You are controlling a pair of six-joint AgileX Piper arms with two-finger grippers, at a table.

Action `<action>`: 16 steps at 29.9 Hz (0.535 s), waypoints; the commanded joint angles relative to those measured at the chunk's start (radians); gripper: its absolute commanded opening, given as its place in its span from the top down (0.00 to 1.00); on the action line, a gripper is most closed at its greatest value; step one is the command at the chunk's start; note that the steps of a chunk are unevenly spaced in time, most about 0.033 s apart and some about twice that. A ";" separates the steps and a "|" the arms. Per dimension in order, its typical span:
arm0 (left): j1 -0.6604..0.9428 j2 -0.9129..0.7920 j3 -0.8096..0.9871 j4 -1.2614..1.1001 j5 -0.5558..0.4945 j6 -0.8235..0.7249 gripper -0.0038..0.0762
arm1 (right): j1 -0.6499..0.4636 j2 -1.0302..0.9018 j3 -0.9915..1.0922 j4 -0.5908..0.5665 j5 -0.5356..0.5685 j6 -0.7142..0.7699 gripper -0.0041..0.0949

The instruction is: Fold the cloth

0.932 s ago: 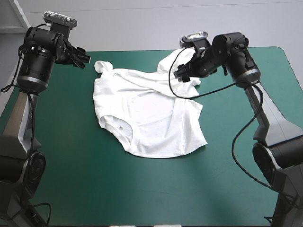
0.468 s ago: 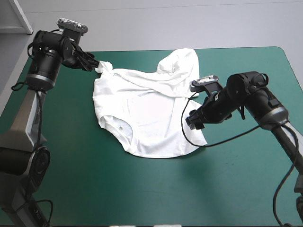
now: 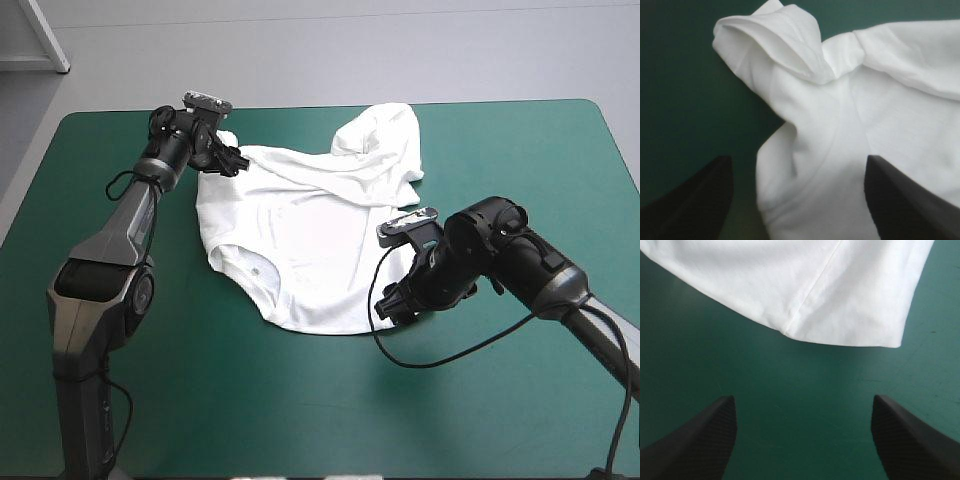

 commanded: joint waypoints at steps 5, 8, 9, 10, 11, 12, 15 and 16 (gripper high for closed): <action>0.024 0.013 -0.029 -0.036 -0.090 -0.029 0.40 | 0.061 -0.057 -0.013 -0.015 -0.020 0.079 0.28; 0.028 0.029 -0.029 -0.037 -0.088 -0.024 0.63 | 0.092 -0.035 -0.013 -0.024 -0.051 0.074 0.28; 0.028 0.032 -0.029 -0.037 -0.088 -0.016 0.73 | 0.107 -0.024 -0.013 -0.035 -0.065 0.074 0.28; 0.028 0.032 -0.029 -0.037 -0.087 -0.016 0.82 | 0.120 -0.013 -0.013 -0.054 -0.077 0.074 0.28; 0.028 0.035 -0.029 -0.037 -0.089 -0.014 0.91 | 0.131 -0.002 -0.013 -0.072 -0.084 0.074 0.28; 0.028 0.035 -0.029 -0.037 -0.091 -0.009 0.92 | 0.139 0.010 -0.013 -0.097 -0.087 0.074 0.28; 0.028 0.035 -0.029 -0.037 -0.097 0.003 0.92 | 0.151 0.045 -0.013 -0.137 -0.079 0.076 0.28; 0.028 0.035 -0.029 -0.037 -0.097 0.003 0.92 | 0.151 0.058 -0.013 -0.149 -0.079 0.074 0.28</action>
